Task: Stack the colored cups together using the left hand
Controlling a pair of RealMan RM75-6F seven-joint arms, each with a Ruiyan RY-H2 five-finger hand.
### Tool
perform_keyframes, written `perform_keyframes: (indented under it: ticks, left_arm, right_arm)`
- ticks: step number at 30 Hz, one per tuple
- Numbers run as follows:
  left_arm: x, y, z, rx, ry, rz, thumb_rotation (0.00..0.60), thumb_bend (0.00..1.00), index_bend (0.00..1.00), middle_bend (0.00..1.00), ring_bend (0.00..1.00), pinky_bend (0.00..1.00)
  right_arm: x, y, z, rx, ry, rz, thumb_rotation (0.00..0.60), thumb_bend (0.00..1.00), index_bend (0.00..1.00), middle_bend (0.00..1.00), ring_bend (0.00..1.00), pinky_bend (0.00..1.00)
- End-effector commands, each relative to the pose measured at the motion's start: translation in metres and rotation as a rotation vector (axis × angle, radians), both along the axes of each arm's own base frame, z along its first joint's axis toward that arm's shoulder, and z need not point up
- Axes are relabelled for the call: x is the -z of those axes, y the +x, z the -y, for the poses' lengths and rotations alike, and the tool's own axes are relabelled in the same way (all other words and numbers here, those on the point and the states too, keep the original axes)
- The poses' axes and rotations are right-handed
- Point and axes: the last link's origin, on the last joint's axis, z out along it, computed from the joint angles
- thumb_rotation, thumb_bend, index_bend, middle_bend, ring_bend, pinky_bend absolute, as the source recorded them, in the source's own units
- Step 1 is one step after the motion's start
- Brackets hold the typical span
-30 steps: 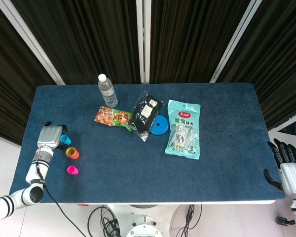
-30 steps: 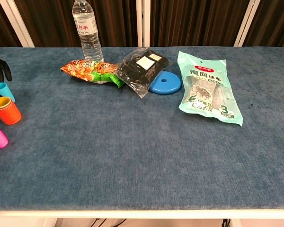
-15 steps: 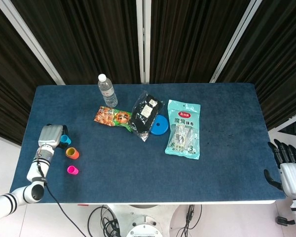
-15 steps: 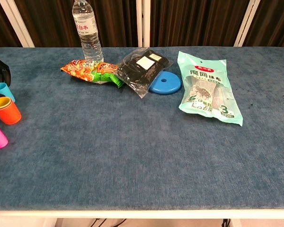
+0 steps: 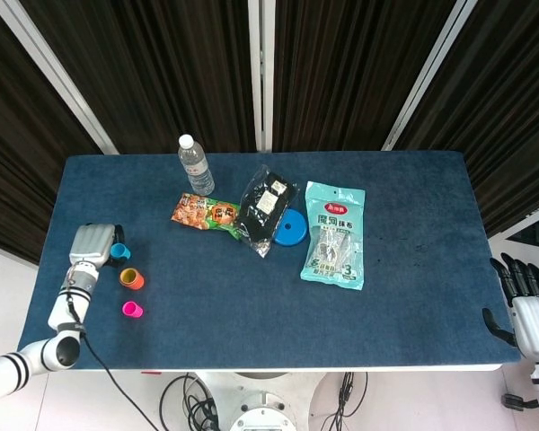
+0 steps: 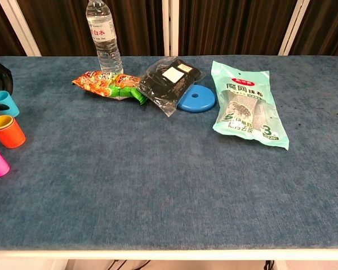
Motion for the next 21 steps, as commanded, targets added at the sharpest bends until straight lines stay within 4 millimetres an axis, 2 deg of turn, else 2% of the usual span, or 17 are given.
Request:
perform_keyframes:
  ticks: [1,6,9,15,21]
  left_arm:
    - [-0.017,0.020,0.000,0.046,0.035,0.016,0.600,0.27,0.52,0.52,0.59,0.35]
    - [-0.029,0.042,0.020,0.091,0.003,-0.053,0.600,0.28,0.54,0.54,0.59,0.35]
    - [-0.032,0.049,0.030,0.088,0.007,-0.077,0.600,0.28,0.54,0.54,0.59,0.35]
    - [-0.034,0.054,0.049,0.078,0.006,-0.128,0.600,0.28,0.55,0.54,0.59,0.35]
    - [-0.031,0.051,0.057,0.061,-0.020,-0.133,0.600,0.28,0.55,0.54,0.59,0.35]
  right_arm:
    - [-0.001,0.000,0.000,-0.001,-0.001,-0.001,0.600,0.33,0.00,0.00,0.00,0.00]
    - [-0.002,0.001,0.000,-0.002,-0.005,0.004,0.600,0.33,0.00,0.00,0.00,0.00]
    - [-0.001,0.001,0.001,-0.001,-0.001,0.008,0.600,0.33,0.00,0.00,0.00,0.00]
    - [0.000,0.000,0.000,0.001,0.002,0.007,0.600,0.33,0.00,0.00,0.00,0.00]
    - [0.001,0.001,0.000,-0.002,0.009,0.011,0.600,0.33,0.00,0.00,0.00,0.00]
